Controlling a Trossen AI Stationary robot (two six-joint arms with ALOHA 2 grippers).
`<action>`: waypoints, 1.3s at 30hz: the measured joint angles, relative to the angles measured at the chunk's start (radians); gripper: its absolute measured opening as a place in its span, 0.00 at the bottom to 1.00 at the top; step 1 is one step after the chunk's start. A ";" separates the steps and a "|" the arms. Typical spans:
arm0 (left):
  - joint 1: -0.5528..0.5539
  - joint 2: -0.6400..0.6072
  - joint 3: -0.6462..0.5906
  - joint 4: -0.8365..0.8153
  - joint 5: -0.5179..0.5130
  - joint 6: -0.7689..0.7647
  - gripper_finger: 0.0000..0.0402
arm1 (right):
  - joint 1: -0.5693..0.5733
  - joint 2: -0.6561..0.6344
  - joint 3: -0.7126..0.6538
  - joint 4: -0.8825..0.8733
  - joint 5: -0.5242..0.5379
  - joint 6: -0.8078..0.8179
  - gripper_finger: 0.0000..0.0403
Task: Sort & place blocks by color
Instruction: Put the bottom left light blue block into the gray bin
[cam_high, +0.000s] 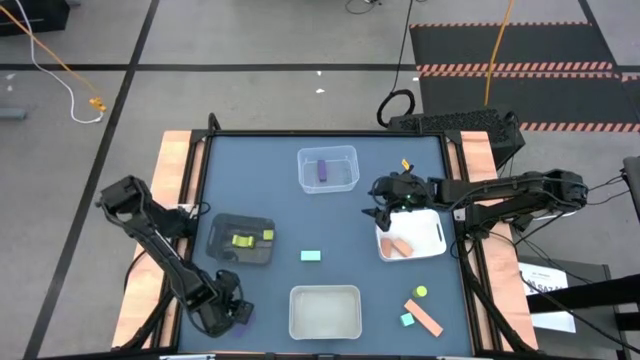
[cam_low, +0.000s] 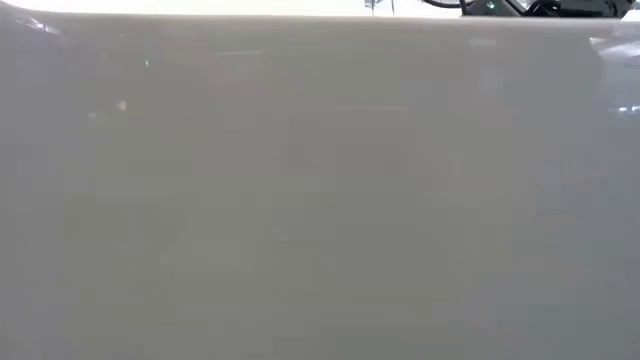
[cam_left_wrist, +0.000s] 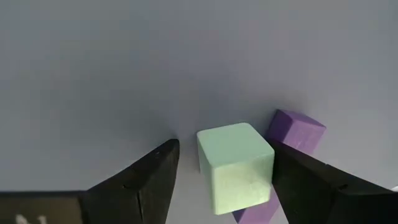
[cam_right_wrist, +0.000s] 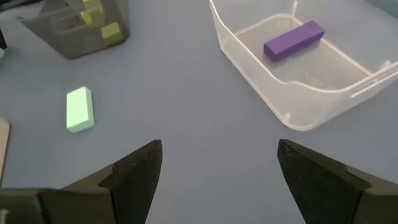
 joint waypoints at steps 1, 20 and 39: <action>0.001 0.003 0.000 0.000 0.003 0.000 0.61 | 0.000 0.000 0.000 0.006 -0.001 0.000 0.77; 0.038 -0.189 -0.007 -0.012 -0.361 0.150 0.33 | 0.000 0.000 0.000 -0.001 -0.003 -0.009 0.77; 0.499 -0.253 -0.005 0.894 -0.524 1.691 0.33 | 0.007 0.000 0.000 0.130 -0.003 -0.204 0.77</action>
